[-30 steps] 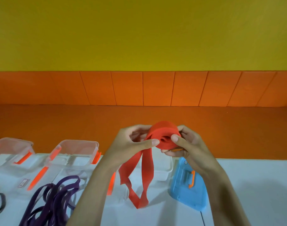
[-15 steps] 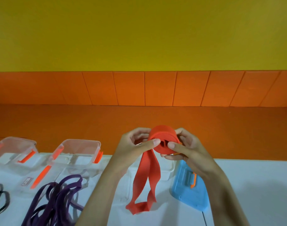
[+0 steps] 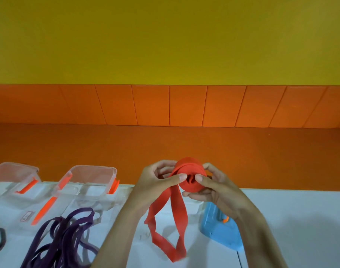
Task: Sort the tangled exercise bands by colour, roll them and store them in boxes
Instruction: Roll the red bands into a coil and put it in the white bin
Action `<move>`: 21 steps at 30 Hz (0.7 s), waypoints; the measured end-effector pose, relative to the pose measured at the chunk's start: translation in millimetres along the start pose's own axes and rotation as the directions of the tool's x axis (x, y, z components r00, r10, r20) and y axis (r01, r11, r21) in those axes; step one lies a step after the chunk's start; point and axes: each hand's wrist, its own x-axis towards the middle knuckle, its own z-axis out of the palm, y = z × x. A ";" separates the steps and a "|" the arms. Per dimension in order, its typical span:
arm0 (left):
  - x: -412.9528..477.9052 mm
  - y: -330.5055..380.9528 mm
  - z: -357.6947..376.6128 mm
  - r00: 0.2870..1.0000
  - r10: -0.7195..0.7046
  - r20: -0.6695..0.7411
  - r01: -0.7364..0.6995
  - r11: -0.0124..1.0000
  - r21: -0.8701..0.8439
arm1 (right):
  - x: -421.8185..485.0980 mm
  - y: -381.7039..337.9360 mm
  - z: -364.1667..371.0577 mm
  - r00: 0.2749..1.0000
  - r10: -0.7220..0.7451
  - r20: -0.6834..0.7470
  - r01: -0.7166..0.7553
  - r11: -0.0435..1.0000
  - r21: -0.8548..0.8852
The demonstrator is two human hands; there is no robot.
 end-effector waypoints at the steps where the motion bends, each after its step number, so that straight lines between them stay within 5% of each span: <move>1: -0.1 -3.0 -0.7 1.000 -0.008 -0.019 0.009 1.000 0.015 | 0.2 5.7 0.6 1.000 0.007 -0.007 -0.007 1.000 -0.004; 5: -1.4 -6.5 -6.7 1.000 0.012 0.001 -0.012 0.978 0.207 | -2.2 7.5 -5.1 0.997 0.003 -0.071 -0.025 0.947 -0.319; 10: 1.2 2.9 -2.7 0.991 0.031 0.128 -0.072 0.941 0.330 | -7.1 -11.7 -9.7 0.998 -0.046 -0.036 0.027 0.910 -0.415; 16: -0.2 5.2 -2.0 0.996 0.007 0.091 -0.022 0.987 0.162 | -11.9 -2.1 -13.2 0.991 -0.086 -0.107 0.066 0.983 -0.172; 21: 1.1 7.2 -1.3 0.987 0.153 0.059 -0.162 0.966 0.200 | -11.0 10.9 -5.3 0.995 -0.074 -0.067 0.078 0.995 0.064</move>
